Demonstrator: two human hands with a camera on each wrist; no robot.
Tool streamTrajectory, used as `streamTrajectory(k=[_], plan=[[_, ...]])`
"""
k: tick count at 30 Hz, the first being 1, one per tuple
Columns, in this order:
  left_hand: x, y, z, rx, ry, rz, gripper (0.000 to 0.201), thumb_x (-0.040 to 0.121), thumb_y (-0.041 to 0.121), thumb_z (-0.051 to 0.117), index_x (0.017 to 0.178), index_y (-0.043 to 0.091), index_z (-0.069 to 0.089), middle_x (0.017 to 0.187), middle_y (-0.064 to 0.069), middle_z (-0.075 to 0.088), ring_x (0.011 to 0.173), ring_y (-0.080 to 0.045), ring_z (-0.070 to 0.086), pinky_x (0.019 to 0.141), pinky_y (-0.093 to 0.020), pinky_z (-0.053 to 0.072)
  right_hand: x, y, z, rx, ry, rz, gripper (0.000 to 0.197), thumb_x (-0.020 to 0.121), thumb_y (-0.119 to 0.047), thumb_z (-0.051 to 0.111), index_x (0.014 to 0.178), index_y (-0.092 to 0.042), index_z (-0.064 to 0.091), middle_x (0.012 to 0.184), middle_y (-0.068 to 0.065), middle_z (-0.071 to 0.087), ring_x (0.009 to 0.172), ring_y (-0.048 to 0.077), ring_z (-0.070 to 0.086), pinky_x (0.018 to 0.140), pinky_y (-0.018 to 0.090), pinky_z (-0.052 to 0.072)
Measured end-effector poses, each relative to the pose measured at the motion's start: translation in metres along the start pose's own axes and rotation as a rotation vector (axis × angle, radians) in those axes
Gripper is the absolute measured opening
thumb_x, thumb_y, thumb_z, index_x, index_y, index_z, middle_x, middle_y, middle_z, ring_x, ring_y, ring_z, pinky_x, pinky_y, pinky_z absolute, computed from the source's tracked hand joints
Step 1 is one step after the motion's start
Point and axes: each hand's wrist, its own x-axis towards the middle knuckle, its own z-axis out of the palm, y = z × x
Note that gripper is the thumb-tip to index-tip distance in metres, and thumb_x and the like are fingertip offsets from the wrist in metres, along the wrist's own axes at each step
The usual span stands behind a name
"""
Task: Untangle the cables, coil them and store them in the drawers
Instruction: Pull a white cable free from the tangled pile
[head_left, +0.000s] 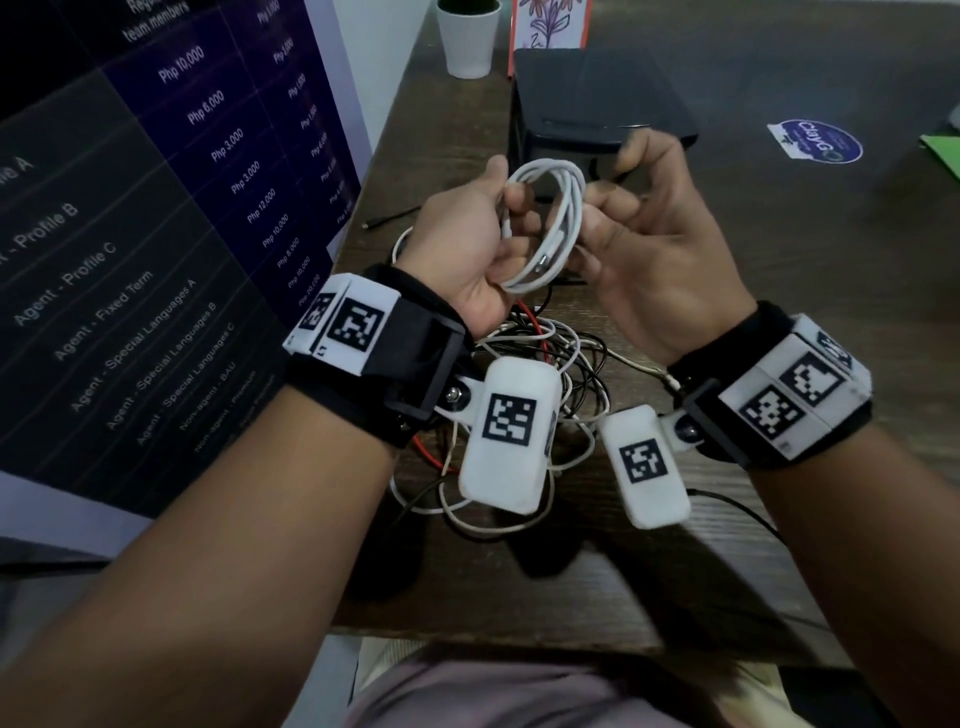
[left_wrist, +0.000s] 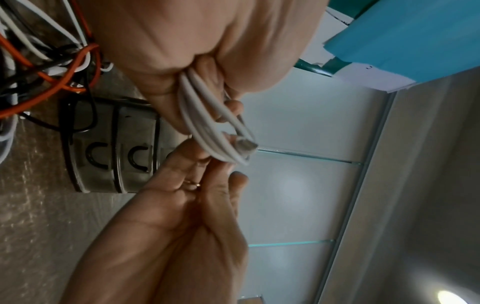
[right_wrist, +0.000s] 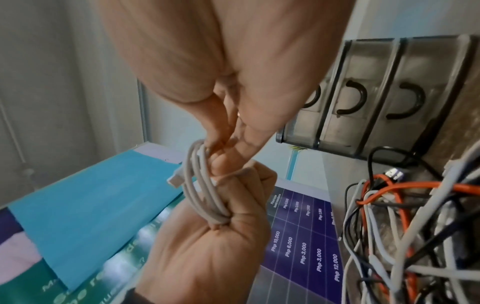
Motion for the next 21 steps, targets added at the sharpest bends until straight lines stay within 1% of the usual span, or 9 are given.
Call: streamTrajectory(k=[4,7,9,11,14,16,17,18,21], plan=[[-0.003,-0.002,0.006,0.092,0.091,0.097,0.05,0.106,0.039,0.036,0.064,0.014,0.046,0.052,0.001,0.042,0.029,-0.004,0.027,0.029,-0.015,0.018,-0.001,-0.006,0.001,0.075,0.01,0.075,0.031,0.093,0.013,0.041,0.108,-0.013,0.031,0.108,0.034,0.06,0.095,0.035,0.067,0.08,0.04,0.056],[-0.004,-0.005,0.01,0.243,0.223,0.254,0.049,0.106,0.039,0.037,0.066,0.013,0.049,0.061,-0.005,0.046,0.035,-0.008,0.037,0.031,-0.014,0.025,-0.001,-0.011,0.001,0.102,0.104,0.151,0.027,0.093,0.007,0.046,0.108,-0.013,0.038,0.095,0.023,0.063,0.08,0.026,0.066,0.072,0.034,0.055],[-0.004,-0.006,0.011,0.332,0.27,0.346,0.048,0.106,0.039,0.035,0.067,0.014,0.047,0.06,-0.007,0.047,0.035,-0.011,0.039,0.033,-0.014,0.028,-0.001,-0.012,0.003,0.06,0.136,0.196,0.022,0.094,-0.006,0.052,0.11,-0.016,0.039,0.09,0.016,0.062,0.078,0.026,0.06,0.071,0.033,0.051],[-0.005,-0.007,0.012,0.396,0.272,0.42,0.049,0.107,0.038,0.033,0.066,0.014,0.044,0.051,-0.002,0.046,0.034,-0.01,0.037,0.035,-0.017,0.028,-0.001,-0.011,0.005,-0.078,0.133,0.197,0.038,0.087,-0.01,0.064,0.113,-0.019,0.038,0.086,0.01,0.063,0.077,0.024,0.059,0.071,0.033,0.049],[-0.004,-0.009,0.008,0.547,0.293,0.527,0.05,0.106,0.04,0.033,0.063,0.017,0.044,0.046,0.007,0.045,0.038,-0.012,0.043,0.043,-0.029,0.035,-0.001,-0.01,0.007,-0.316,0.075,0.179,0.074,0.072,-0.001,0.079,0.127,-0.021,0.033,0.082,0.007,0.062,0.075,0.019,0.063,0.081,0.042,0.056],[-0.001,-0.011,0.004,0.601,0.287,0.565,0.05,0.101,0.048,0.034,0.067,0.015,0.051,0.056,-0.001,0.054,0.05,-0.024,0.056,0.054,-0.048,0.051,-0.002,-0.012,0.007,-0.413,0.057,0.192,0.083,0.074,0.007,0.077,0.137,-0.02,0.029,0.081,0.007,0.062,0.074,0.015,0.064,0.079,0.035,0.057],[0.001,-0.011,0.002,0.622,0.29,0.576,0.05,0.098,0.051,0.034,0.068,0.015,0.053,0.06,-0.006,0.056,0.054,-0.029,0.057,0.06,-0.054,0.052,-0.002,-0.013,0.007,-0.435,0.056,0.203,0.084,0.077,0.011,0.074,0.14,-0.02,0.028,0.08,0.007,0.063,0.074,0.014,0.066,0.077,0.031,0.056],[0.001,-0.012,0.0,0.638,0.296,0.586,0.049,0.095,0.053,0.034,0.067,0.017,0.052,0.061,-0.007,0.055,0.053,-0.028,0.055,0.06,-0.054,0.048,-0.002,-0.016,0.007,-0.449,0.053,0.217,0.085,0.078,0.015,0.07,0.143,-0.02,0.027,0.08,0.007,0.065,0.075,0.013,0.067,0.076,0.028,0.056],[0.001,-0.014,-0.005,0.659,0.287,0.611,0.047,0.099,0.05,0.034,0.065,0.021,0.048,0.06,-0.004,0.052,0.052,-0.02,0.048,0.058,-0.043,0.04,-0.004,-0.021,0.007,-0.51,0.013,0.264,0.086,0.08,0.018,0.066,0.149,-0.019,0.029,0.085,0.007,0.072,0.083,0.014,0.071,0.078,0.027,0.056]])
